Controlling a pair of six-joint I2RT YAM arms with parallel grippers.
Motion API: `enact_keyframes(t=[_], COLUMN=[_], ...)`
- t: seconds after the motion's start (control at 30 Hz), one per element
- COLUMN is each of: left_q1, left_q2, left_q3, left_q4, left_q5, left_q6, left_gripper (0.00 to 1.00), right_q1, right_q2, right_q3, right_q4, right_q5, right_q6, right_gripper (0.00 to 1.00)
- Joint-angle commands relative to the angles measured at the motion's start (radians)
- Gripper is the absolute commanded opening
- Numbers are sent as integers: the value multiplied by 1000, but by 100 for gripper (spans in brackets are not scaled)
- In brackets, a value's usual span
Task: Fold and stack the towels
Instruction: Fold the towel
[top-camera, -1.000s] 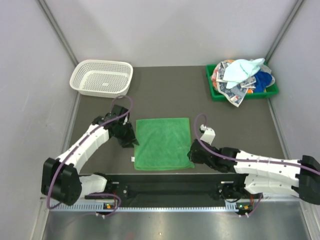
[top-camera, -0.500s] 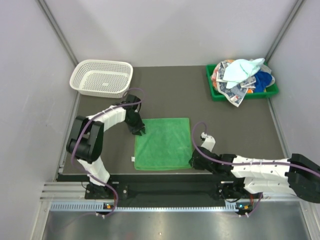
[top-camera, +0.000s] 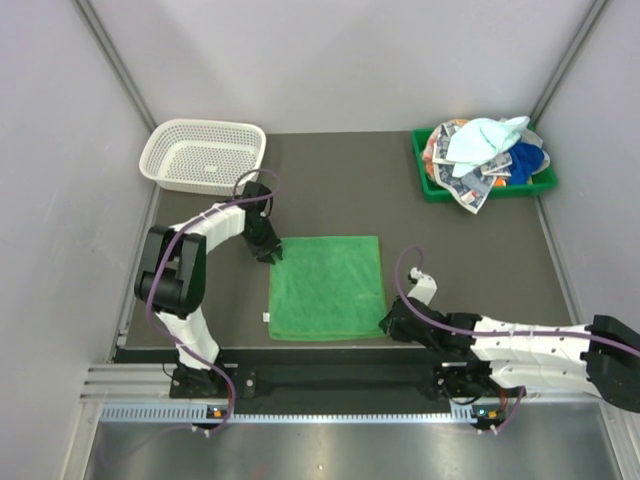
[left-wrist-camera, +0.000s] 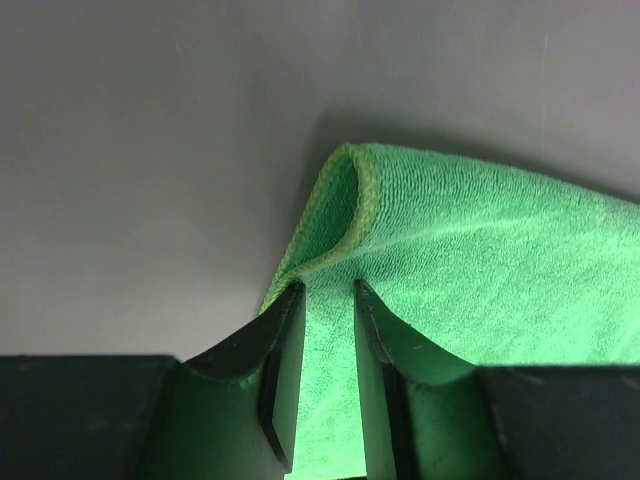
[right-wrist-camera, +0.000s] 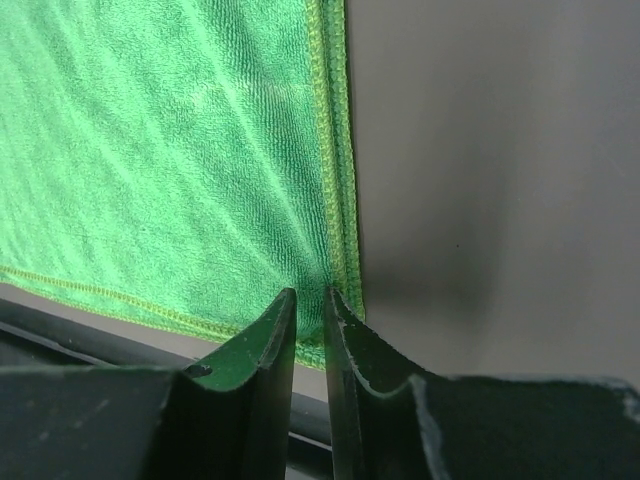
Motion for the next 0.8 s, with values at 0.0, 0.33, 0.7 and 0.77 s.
enact_keyframes(t=[0.0,0.33,0.7,0.77], left_q1=[18,20,21,21], left_q2=[35,38,102,102], left_q3=[46,147,193,181], left_q4=[12,-20,-38,-25], left_q5=[-72,-49,-137,-143], left_q6=[51,107,111,111], left_gripper=[32,33,33,33], right_q1=[-7,-91,-509,-509], right_q2=[-12,-95,222,261], right_q3=[-26,208,457,495], right_q4=[-102,-260,-75,-49], right_q5=[-29,58,-135,-147], right_q6=[1,-144,-572,-603], right_gripper=[18,29,35,39])
